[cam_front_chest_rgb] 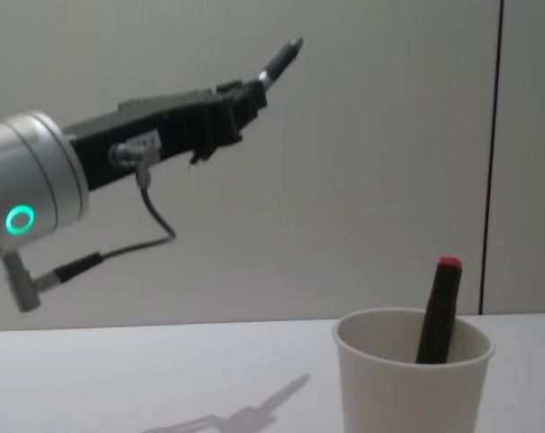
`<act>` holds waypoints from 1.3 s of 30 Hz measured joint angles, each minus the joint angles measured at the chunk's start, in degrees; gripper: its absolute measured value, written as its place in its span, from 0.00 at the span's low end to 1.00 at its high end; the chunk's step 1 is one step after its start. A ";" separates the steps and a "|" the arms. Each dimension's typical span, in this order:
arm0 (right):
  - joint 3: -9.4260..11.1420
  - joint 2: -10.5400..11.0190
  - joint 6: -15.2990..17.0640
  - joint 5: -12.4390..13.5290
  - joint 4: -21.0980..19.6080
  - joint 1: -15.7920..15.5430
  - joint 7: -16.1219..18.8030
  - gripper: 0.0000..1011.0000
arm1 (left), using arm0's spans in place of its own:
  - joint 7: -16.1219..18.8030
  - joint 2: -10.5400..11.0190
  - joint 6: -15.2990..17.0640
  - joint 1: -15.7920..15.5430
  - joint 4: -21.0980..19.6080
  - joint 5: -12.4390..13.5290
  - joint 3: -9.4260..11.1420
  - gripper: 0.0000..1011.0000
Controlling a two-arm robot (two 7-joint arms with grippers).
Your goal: Place the pen into the pen holder.
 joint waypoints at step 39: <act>-6.86 -10.91 9.54 2.83 -2.71 14.73 13.17 0.99 | -2.27 -1.08 -3.55 -1.38 -0.76 -2.19 -0.47 0.15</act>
